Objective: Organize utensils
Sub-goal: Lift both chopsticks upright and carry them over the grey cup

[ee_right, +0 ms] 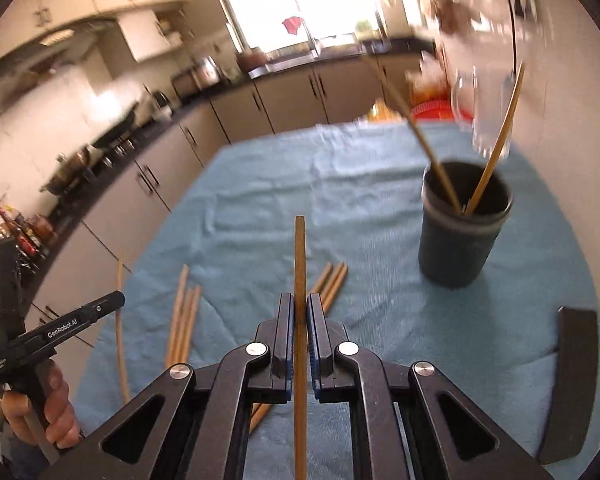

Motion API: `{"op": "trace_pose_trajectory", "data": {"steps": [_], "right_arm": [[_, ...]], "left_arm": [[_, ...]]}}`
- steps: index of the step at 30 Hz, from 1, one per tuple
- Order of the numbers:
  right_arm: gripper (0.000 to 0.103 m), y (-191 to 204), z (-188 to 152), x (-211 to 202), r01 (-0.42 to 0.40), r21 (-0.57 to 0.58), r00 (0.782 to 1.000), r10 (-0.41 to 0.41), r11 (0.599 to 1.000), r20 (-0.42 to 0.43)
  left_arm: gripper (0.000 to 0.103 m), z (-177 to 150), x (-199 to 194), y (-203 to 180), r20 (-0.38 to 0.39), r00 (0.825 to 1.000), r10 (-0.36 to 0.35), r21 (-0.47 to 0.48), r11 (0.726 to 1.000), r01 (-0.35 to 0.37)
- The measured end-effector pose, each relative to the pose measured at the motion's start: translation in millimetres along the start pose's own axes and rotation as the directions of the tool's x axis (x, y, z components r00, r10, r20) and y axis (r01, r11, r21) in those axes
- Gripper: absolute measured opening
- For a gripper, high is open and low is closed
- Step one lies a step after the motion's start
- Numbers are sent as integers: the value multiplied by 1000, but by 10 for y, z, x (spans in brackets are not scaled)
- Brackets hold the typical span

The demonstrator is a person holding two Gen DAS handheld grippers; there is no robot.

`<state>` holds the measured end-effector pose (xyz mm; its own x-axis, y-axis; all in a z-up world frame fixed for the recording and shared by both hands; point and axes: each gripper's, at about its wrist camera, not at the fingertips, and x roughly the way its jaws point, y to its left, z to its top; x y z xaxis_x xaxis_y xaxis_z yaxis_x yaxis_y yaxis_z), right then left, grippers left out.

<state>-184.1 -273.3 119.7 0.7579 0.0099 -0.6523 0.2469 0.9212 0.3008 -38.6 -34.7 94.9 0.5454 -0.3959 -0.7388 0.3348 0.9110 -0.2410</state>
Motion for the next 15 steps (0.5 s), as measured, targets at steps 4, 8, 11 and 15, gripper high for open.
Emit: {"op": "trace_pose_trajectory", "data": {"steps": [4,8,11,15], "right_arm": [[7,34,-45,-221,-19,10,998,19,1000,64],[7,31,-88,-379,-33,23,994,31,999,102],[7,-7,-90,-484,-43,36,991,38,998,126],[7,-16,-106,-568,-41,40,990,35,998,137]], "left_arm": [[6,-37,-225,-117,35,999,-14,24,1000,13],[6,-75,-396,-203,59,998,-27,42,999,25],[6,-94,-497,-246,72,997,-36,49,998,32],[6,-104,-605,-251,87,995,-44,52,998,40]]}}
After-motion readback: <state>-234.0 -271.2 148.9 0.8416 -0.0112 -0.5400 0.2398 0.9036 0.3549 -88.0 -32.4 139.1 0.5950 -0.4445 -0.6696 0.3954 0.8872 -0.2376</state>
